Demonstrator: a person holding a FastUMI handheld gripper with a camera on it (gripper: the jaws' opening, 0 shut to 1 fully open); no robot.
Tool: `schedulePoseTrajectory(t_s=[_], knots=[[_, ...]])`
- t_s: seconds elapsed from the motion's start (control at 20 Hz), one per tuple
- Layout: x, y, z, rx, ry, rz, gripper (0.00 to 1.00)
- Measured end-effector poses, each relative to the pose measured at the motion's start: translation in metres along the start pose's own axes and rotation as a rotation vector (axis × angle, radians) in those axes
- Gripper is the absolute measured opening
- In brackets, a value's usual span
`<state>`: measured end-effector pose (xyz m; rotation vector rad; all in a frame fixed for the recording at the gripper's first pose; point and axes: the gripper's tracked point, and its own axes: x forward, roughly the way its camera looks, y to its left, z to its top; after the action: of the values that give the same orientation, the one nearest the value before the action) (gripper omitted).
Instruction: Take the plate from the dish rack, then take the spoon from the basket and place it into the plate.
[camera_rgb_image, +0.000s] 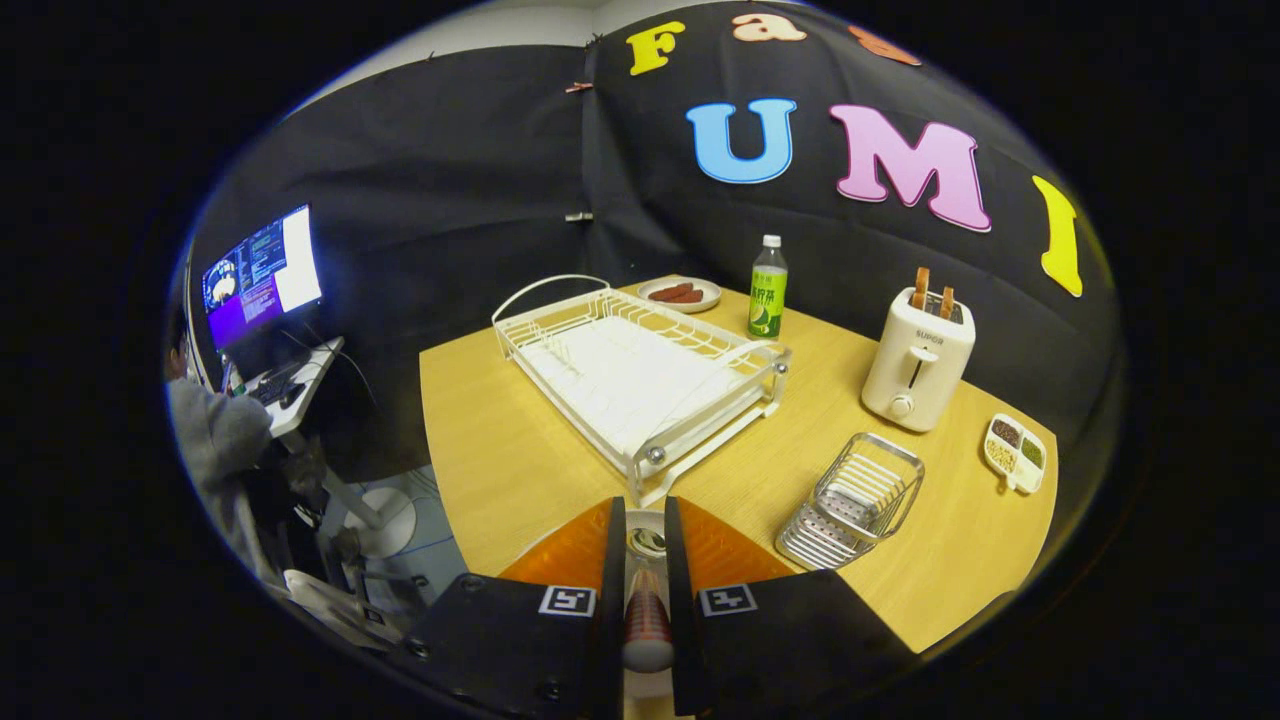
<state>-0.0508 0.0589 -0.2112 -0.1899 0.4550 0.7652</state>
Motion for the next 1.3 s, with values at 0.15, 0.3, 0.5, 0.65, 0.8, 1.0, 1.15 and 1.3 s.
schedulePoseTrajectory(t_s=[0.15,0.3,0.5,0.65,0.8,1.0,1.15,1.3], knots=[[0.007,0.006,-0.016,-0.020,0.032,0.005,0.23],[0.008,0.004,-0.028,-0.024,0.053,0.004,0.24],[0.010,-0.001,-0.039,-0.006,0.086,0.001,0.24],[0.011,-0.004,-0.038,0.032,0.093,-0.004,0.24],[0.010,-0.015,-0.036,0.046,0.099,-0.057,0.27],[-0.002,-0.020,-0.017,0.115,0.087,-0.085,0.96],[-0.019,-0.037,0.012,0.169,0.044,-0.156,1.00],[-0.043,-0.056,0.042,0.225,-0.025,-0.265,1.00]])
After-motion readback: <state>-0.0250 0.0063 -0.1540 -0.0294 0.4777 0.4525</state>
